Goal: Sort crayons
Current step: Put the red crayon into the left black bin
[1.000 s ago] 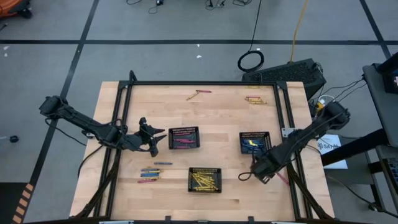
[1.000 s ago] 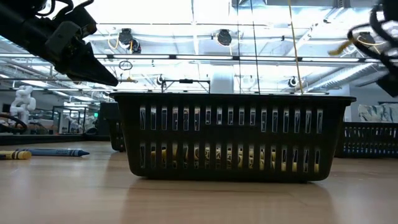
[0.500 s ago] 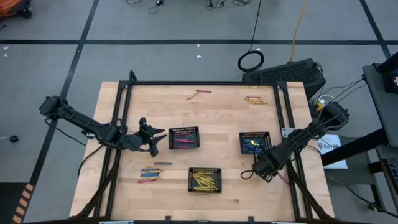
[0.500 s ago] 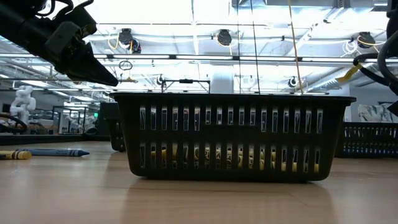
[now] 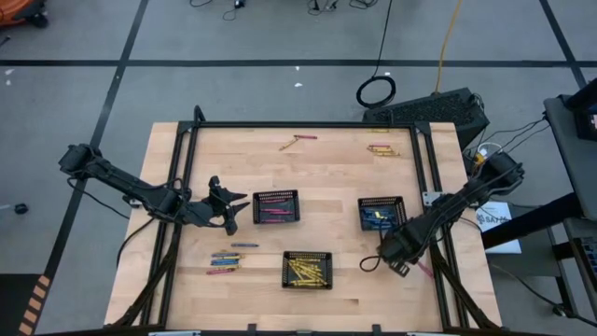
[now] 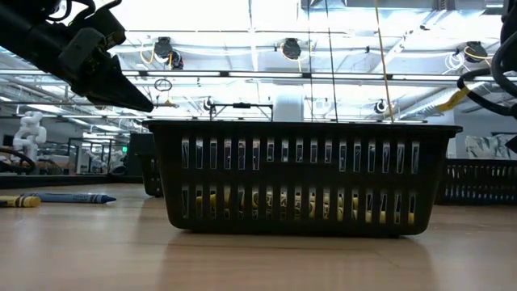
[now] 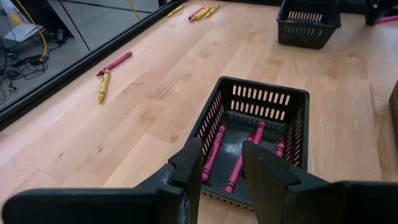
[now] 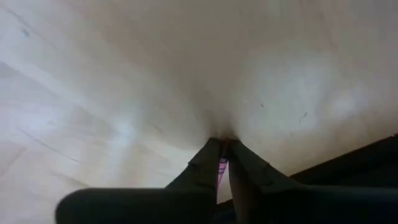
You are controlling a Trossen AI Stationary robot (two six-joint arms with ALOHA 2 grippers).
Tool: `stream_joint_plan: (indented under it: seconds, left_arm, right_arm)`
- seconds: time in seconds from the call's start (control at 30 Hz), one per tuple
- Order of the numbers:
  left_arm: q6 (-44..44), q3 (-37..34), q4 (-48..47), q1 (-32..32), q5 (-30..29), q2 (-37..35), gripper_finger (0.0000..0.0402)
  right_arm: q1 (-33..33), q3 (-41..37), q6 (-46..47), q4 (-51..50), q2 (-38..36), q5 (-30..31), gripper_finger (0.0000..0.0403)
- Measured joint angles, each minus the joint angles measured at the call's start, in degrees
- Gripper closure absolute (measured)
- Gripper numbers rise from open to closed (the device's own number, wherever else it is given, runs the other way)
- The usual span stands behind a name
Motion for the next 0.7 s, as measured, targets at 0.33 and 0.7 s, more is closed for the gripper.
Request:
stream_joint_plan:
  seconds: [0.33,0.7]
  left_arm:
    - [0.0,0.0,0.1,0.0,0.0,0.0,0.0288]
    - [11.4,0.0,18.7,-0.1,1.4,5.3,0.0288]
  right_arm:
    - [0.6,12.6,-6.6,1.9,0.2,9.3,0.04]
    - [1.9,17.6,-50.1,41.0,-2.1,47.5,0.0401]
